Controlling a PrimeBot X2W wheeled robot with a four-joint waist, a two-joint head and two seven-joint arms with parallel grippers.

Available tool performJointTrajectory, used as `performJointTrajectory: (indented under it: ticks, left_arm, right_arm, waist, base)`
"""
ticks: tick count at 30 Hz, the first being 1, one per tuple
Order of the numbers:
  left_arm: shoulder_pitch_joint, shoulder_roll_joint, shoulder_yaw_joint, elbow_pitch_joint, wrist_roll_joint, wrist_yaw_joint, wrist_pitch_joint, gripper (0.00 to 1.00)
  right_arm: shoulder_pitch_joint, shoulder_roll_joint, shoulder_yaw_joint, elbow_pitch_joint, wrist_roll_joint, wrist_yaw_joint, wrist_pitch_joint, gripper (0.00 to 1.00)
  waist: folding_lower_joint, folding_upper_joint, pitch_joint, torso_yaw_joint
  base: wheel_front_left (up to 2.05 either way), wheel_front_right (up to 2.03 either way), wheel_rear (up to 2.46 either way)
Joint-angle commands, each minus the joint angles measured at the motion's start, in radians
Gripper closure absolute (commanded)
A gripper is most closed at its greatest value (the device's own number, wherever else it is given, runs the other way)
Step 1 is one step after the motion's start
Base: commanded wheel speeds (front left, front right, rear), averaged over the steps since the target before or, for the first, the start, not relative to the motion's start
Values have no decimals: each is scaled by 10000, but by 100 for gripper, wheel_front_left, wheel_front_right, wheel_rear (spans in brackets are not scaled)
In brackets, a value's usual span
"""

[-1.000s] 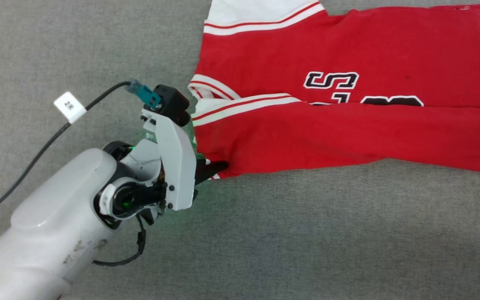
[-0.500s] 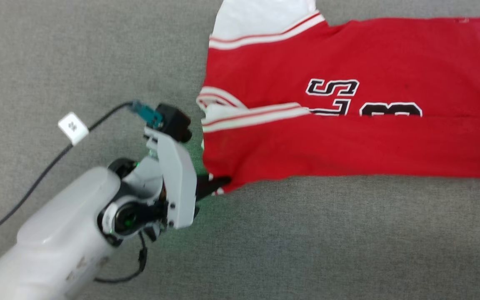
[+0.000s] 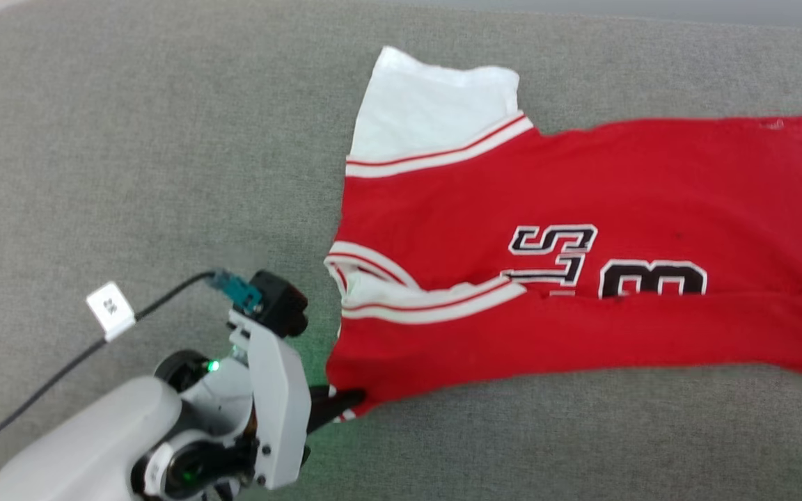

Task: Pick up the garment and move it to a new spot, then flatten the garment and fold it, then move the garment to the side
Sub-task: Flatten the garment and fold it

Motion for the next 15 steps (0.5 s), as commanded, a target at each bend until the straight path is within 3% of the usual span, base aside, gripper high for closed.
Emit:
performJointTrajectory:
  ticks: [1,7,8,9,10,11,12,13,14,15]
  left_arm:
    - [163,52,-12,-58,29,48,-19,100]
    - [553,207,64,-478,-66,263,-302,100]
    - [596,205,81,-487,-67,264,-357,100]
    - [634,194,105,-498,-74,247,-434,95]
    - [672,183,140,-500,-87,243,-527,76]
    - [726,181,183,-520,-88,247,-647,61]
    - [804,191,228,-560,-81,249,-788,43]
    - [901,196,292,-606,-96,276,-960,7]
    - [1010,211,364,-669,-75,283,-1178,0]
    - [1136,228,433,-717,-69,320,-1392,0]
  right_arm:
    - [350,55,66,5,84,-15,65,100]
    - [1065,215,-561,-780,-174,-14,0,100]
    - [1083,257,-668,-865,-280,-14,-44,84]
    - [1122,284,-766,-936,-404,-14,-42,55]
    - [1127,324,-893,-1022,-497,-14,-111,18]
    - [1126,404,-1065,-1080,-574,-14,-173,2]
    - [1134,484,-1201,-1147,-643,-14,-225,0]
    - [1139,583,-1377,-1241,-698,-14,-300,0]
    - [1143,714,-1574,-1330,-721,-14,-378,0]
    - [1139,850,-1762,-1423,-726,-14,-445,0]
  waist:
    - [0,-1,-6,-4]
    - [0,-1,-83,-68]
    - [0,-1,-115,-70]
    - [0,-1,-152,-72]
    - [0,-1,-194,-74]
    - [0,-1,-240,-74]
    - [0,-1,-292,-74]
    - [0,-1,-341,-67]
    - [0,-1,-394,-60]
    - [0,-1,-456,-51]
  base:
    - [0,0,0]
    - [0,0,0]
    - [0,0,0]
    - [0,0,0]
    - [0,0,0]
    - [0,0,0]
    - [0,0,0]
    - [0,0,0]
    - [0,0,0]
    - [0,0,0]
